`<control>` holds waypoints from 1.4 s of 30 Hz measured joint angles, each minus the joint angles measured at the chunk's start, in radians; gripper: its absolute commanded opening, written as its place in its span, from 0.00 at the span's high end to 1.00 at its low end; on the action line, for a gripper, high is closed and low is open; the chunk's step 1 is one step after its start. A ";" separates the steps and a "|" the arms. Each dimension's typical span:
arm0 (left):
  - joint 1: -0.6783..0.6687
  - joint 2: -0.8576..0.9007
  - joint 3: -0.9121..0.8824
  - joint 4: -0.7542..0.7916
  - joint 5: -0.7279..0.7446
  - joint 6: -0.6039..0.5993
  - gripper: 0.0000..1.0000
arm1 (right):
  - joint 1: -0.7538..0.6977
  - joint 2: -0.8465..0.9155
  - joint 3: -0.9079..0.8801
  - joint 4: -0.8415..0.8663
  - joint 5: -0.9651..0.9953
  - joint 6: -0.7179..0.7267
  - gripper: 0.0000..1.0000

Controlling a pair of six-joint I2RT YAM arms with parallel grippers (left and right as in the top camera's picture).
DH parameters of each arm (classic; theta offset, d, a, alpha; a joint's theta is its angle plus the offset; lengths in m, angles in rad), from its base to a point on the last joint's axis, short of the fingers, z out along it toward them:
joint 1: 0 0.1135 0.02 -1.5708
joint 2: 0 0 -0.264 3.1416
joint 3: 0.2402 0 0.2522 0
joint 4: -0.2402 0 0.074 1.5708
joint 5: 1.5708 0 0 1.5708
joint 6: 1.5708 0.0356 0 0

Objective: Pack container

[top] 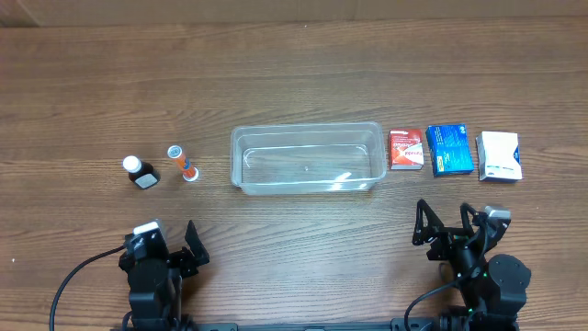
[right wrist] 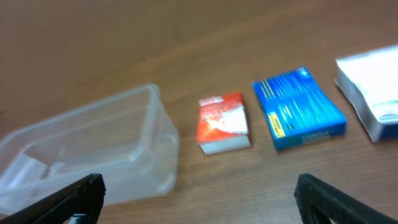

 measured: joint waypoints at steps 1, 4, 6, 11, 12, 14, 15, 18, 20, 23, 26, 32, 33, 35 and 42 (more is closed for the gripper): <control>0.000 0.000 0.000 0.000 0.000 0.000 0.00 | 0.000 0.000 0.000 0.023 -0.025 0.000 0.00; 0.000 0.000 0.000 0.000 0.000 0.000 0.00 | 0.000 0.000 0.000 0.037 -0.081 0.002 0.00; 0.000 0.000 0.000 0.000 0.000 0.000 0.00 | 0.000 0.000 0.000 0.037 -0.101 0.001 0.00; 0.000 0.000 0.000 0.000 0.000 0.000 0.00 | 0.000 0.000 0.000 0.000 -0.141 0.021 0.00; 0.000 0.000 0.000 0.000 0.000 0.000 0.00 | 0.000 0.001 0.009 -0.002 -0.144 0.036 0.00; 0.000 0.000 0.000 0.000 0.000 0.000 0.00 | 0.000 0.034 0.082 -0.024 -0.147 0.058 0.00; 0.000 0.000 0.000 0.000 0.001 0.000 0.00 | 0.000 0.080 0.151 -0.037 -0.148 0.061 0.00; 0.000 0.000 0.000 0.000 0.001 0.000 0.00 | 0.000 0.244 0.350 -0.111 -0.142 0.063 0.00; 0.000 0.000 0.000 0.000 0.003 0.000 0.00 | 0.000 0.425 0.517 -0.212 -0.112 0.047 0.00; 0.000 0.000 0.000 0.001 0.003 0.000 0.00 | 0.001 0.700 0.784 -0.425 0.030 0.003 0.00; 0.000 0.000 0.000 0.000 0.003 0.000 0.00 | 0.000 0.974 1.065 -0.549 0.160 -0.040 0.00; 0.000 0.000 0.000 0.000 0.003 0.000 0.00 | -0.074 1.299 1.153 -0.381 0.268 -0.136 0.00; 0.000 0.000 0.000 0.000 0.003 0.000 0.00 | -0.095 1.350 1.154 -0.344 0.274 -0.162 0.00; 0.000 0.000 0.000 0.000 0.003 0.000 0.00 | -0.148 1.469 1.154 -0.304 0.280 -0.207 0.00; 0.000 0.000 0.000 0.000 0.003 0.000 0.00 | -0.259 1.699 1.154 -0.315 0.246 -0.403 0.00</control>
